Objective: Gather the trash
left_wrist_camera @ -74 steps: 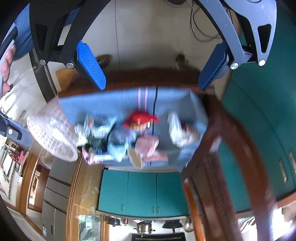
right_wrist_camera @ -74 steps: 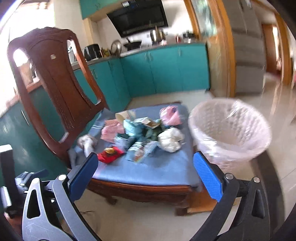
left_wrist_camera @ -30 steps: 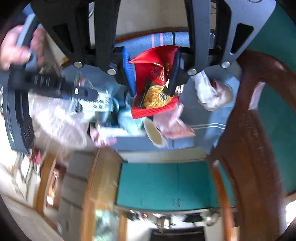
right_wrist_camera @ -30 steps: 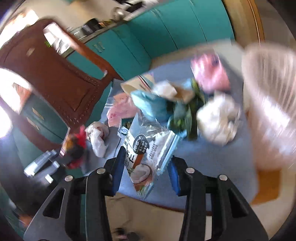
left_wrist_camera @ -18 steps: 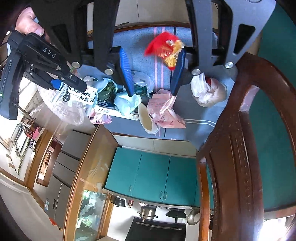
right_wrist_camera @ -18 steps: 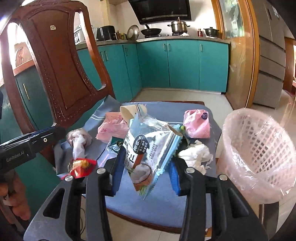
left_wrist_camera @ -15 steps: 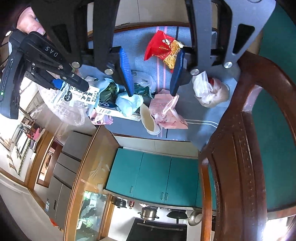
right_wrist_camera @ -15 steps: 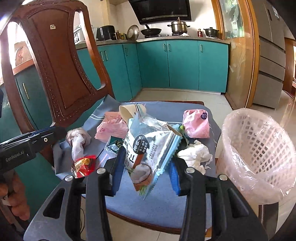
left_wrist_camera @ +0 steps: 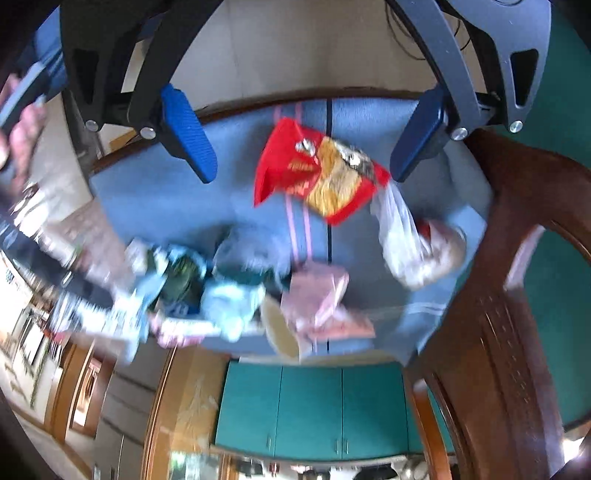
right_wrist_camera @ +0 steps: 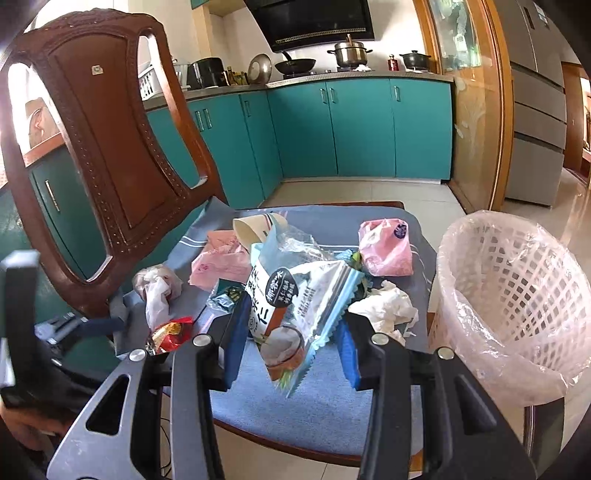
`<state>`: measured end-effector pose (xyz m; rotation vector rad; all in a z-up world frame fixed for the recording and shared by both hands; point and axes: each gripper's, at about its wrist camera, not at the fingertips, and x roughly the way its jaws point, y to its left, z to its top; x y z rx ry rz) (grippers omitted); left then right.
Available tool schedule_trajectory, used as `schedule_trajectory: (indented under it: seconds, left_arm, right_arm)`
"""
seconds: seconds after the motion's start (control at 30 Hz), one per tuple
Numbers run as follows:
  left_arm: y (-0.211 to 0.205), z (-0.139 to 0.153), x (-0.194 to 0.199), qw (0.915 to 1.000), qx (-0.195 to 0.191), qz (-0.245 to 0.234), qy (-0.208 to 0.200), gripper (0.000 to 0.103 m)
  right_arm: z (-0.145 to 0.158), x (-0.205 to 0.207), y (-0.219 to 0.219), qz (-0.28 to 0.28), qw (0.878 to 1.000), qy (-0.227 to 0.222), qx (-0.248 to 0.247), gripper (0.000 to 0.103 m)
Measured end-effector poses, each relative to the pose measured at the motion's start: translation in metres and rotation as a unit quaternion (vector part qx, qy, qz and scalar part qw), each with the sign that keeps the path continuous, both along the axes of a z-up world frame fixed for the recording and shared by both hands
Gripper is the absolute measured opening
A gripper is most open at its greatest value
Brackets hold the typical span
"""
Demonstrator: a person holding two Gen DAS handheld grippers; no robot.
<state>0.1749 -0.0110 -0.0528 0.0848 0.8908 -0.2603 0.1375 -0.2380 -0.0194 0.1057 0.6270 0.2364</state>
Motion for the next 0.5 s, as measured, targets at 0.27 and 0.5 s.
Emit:
schedule_trajectory:
  seconds: [0.27, 0.5]
  left_arm:
    - [0.000, -0.031, 0.024, 0.9977, -0.010, 0.040, 0.054, 0.082]
    - [0.011, -0.034, 0.031, 0.9942, -0.048, 0.068, 0.068, 0.024]
  right_arm:
    - [-0.003, 0.000, 0.002, 0.008, 1.000, 0.004, 0.002, 0.043]
    - [-0.002, -0.001, -0.001, 0.008, 1.000, 0.002, 0.002, 0.043]
